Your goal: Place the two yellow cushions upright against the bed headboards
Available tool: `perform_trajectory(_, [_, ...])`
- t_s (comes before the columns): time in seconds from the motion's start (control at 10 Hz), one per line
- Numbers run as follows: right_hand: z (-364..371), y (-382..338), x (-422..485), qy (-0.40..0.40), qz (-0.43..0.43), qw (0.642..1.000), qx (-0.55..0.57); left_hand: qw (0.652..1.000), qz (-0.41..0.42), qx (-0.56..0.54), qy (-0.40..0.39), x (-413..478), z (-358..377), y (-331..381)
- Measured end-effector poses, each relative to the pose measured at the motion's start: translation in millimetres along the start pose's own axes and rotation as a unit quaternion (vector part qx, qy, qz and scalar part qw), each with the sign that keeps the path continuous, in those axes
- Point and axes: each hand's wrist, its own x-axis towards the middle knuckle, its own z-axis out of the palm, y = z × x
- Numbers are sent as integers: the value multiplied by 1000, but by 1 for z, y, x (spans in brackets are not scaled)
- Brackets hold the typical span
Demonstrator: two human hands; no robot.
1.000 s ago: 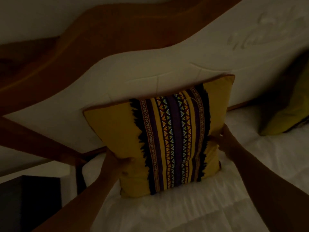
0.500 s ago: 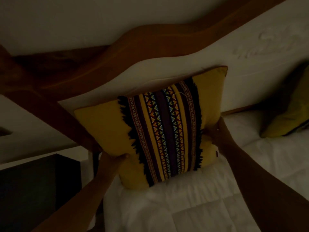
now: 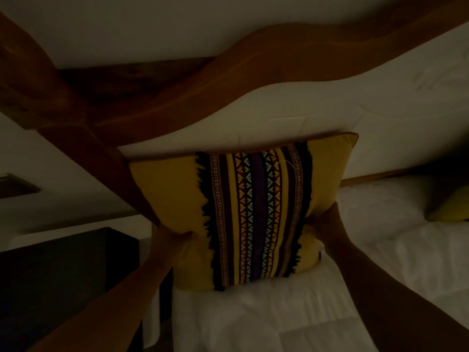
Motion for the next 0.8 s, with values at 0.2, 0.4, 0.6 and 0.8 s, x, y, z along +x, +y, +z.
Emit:
perform_trajectory(0.2, [11, 14, 27, -17, -36, 999, 11, 999, -6, 44, 18, 20, 6, -16])
perform_trajectory(0.4, [12, 15, 19, -17, -38, 998, -56, 996, 5, 84, -5, 25, 4, -15])
perform_trajectory(0.6, [4, 12, -62, 2, 98, 984, -148, 993, -17, 86, -78, -22, -17, 8])
perform_trajectory(0.8, [-9, 3, -151, -20, 91, 982, -167, 971, -19, 100, -217, -84, -28, 19])
